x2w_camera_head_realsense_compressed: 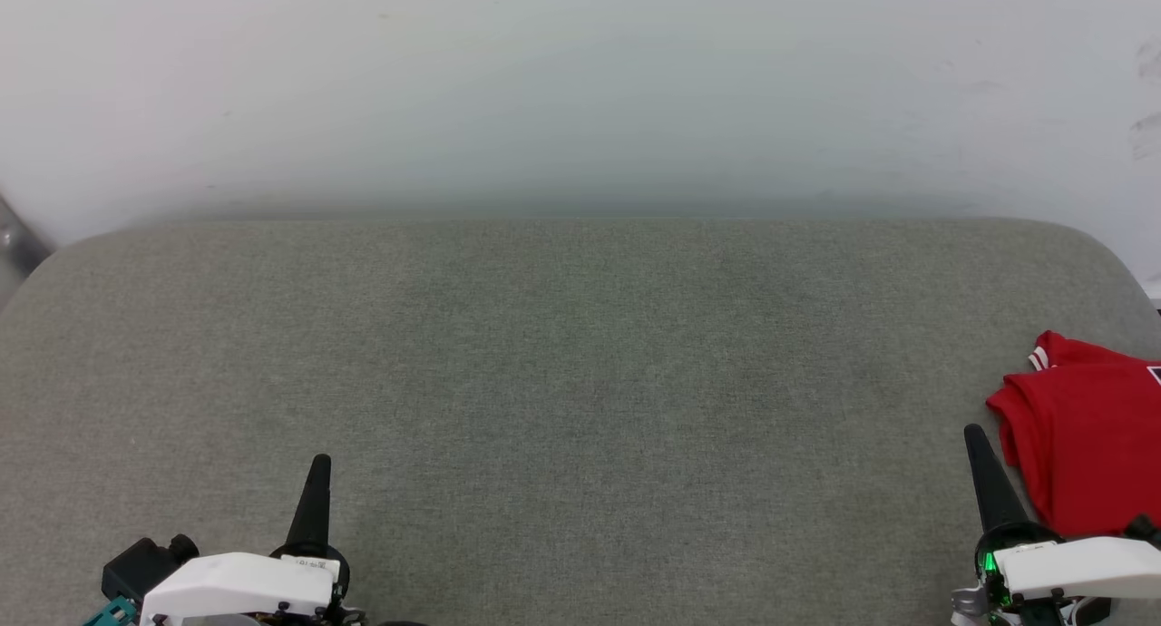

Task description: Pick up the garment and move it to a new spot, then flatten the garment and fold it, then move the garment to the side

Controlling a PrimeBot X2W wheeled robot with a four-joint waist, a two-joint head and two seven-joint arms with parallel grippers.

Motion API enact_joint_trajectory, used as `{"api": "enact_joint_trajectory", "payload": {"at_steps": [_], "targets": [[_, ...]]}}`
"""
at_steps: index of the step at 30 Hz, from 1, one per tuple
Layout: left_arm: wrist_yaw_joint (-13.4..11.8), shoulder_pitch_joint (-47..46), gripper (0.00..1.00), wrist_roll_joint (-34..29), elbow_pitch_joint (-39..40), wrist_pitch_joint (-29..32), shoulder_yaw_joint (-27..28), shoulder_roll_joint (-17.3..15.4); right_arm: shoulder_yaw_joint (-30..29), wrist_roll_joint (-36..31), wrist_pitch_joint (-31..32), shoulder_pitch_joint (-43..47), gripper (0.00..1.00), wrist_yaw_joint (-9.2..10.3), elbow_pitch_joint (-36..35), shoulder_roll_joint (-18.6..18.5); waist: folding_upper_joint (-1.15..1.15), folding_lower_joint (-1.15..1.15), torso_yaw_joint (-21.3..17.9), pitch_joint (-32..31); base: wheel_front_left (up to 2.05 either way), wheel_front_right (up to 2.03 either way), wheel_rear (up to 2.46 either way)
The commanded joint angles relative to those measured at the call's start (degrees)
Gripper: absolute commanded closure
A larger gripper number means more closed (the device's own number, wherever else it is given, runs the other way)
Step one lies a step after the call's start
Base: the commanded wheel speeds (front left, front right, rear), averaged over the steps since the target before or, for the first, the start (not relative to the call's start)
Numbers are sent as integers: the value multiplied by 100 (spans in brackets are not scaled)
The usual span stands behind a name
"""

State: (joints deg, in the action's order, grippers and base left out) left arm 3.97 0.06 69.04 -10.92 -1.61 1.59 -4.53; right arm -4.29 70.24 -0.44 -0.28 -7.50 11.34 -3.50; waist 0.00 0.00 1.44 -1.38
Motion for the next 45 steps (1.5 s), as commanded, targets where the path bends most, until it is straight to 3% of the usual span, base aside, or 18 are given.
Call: {"api": "enact_joint_trajectory", "payload": {"at_steps": [1,45], "targets": [[38,-130,100,128,21,37,22,-24,-18,127,24,-155,100,0,-13,-36,0,0,-3,3,0,0,0],[335,-600,100,2255,-279,601,278,21,-132,2068,583,-587,100,2,244,-6,0,0,-125,135,0,0,0]]}}
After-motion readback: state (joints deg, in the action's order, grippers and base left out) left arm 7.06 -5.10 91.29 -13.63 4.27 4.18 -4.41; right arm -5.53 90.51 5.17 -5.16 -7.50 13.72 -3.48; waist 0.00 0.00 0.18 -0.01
